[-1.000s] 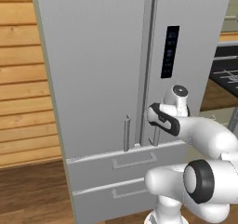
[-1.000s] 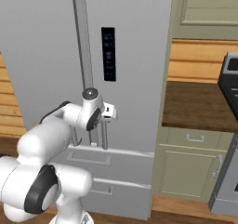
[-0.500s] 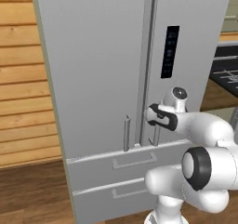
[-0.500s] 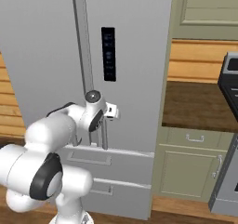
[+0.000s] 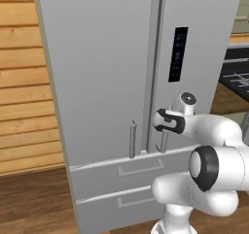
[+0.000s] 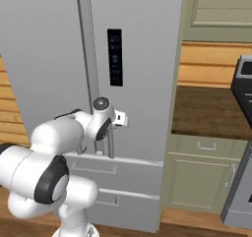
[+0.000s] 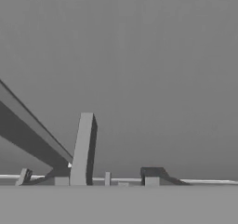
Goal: Take the strawberry from the fridge and place it on top of the pancake, located on the dining counter.
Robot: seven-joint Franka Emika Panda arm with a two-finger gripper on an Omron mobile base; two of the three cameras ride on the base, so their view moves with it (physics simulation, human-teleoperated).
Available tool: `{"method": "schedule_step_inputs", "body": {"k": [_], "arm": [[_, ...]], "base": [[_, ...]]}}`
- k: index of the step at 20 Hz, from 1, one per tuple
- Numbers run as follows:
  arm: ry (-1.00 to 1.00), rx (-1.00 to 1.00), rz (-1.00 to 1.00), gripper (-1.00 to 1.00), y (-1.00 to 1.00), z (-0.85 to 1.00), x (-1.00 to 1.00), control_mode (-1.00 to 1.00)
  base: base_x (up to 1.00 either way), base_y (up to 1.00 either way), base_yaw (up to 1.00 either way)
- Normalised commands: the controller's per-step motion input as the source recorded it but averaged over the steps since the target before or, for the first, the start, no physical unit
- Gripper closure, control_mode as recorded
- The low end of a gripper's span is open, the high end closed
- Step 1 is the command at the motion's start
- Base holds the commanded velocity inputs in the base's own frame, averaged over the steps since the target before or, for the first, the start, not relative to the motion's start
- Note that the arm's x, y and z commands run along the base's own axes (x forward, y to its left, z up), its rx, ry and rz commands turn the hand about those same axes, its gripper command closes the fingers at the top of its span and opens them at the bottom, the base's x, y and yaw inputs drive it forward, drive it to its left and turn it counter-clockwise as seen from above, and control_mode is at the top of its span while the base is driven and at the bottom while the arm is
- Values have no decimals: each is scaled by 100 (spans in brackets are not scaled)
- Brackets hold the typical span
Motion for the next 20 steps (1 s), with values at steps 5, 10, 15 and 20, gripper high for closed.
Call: {"method": "schedule_step_inputs", "body": {"k": [5, 10, 15, 20], "arm": [[-3, 0, 0, 100, -26, 0, -38, -100], [-6, 0, 0, 100, -77, 0, -59, -100], [0, 0, 1, 100, -100, -8, -62, -100], [-3, 2, 0, 100, -100, -22, -86, -100]], "base": [[0, 0, 0], [0, 0, 0], [0, 0, 0], [0, 0, 0]]}}
